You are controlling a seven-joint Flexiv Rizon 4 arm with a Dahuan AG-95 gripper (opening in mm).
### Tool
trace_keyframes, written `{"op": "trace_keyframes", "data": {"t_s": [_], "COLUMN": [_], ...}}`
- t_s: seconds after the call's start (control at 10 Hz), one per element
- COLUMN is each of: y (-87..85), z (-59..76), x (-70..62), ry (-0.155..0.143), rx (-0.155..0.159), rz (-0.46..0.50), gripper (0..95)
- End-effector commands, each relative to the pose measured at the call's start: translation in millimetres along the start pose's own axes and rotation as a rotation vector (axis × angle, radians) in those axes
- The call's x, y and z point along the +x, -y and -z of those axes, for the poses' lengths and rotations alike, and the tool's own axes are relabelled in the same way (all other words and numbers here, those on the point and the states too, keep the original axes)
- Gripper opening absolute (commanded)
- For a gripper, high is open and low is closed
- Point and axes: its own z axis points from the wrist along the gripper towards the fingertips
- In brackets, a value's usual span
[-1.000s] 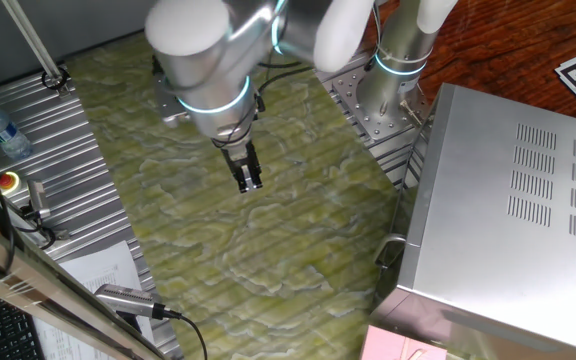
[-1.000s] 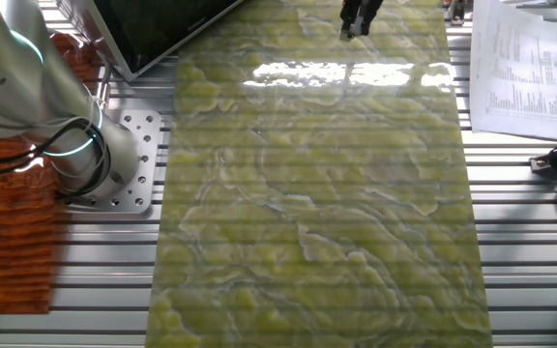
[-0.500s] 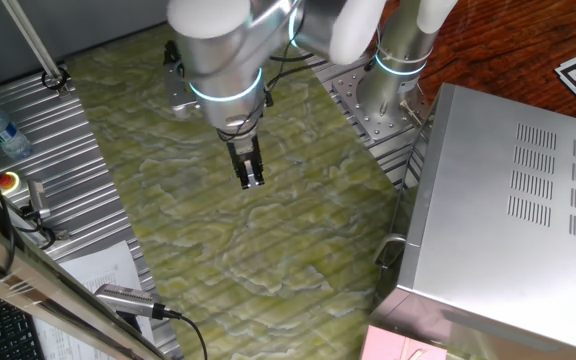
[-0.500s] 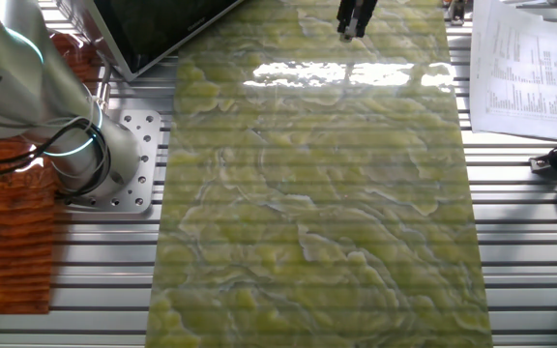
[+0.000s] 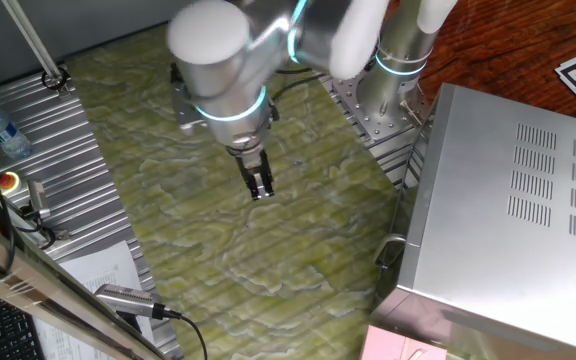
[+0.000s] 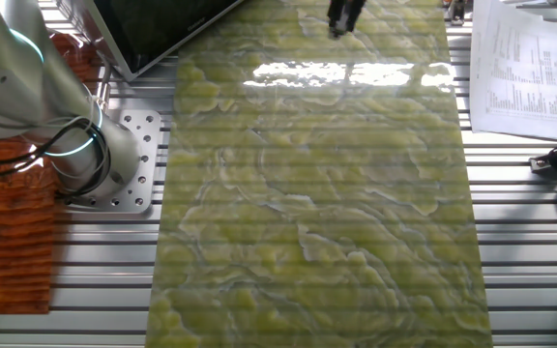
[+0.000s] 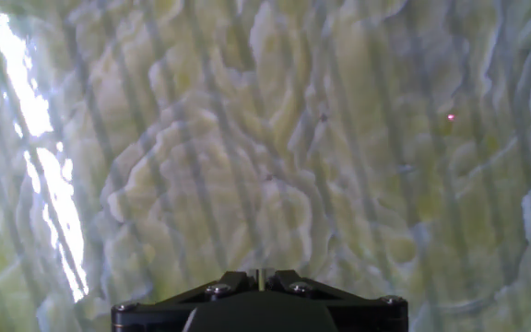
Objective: Open the microwave door
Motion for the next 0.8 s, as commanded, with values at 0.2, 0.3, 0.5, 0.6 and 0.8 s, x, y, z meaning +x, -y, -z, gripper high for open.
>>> {"op": "trace_keyframes", "data": {"t_s": [0.2, 0.3, 0.5, 0.6, 0.8], "y": [-18.3, -24.6, -34.2, -36.1, -36.1], "z": [-13.7, -18.1, -20.8, -21.5, -21.5], "x": [27.7, 36.0, 45.9, 47.1, 47.1], "ry": [0.001, 0.002, 0.001, 0.004, 0.029], "rx": [0.001, 0.005, 0.005, 0.006, 0.004], "rz": [-0.007, -0.011, -0.015, -0.012, 0.012], "gripper": [19.0, 19.0, 19.0, 19.0, 19.0]}}
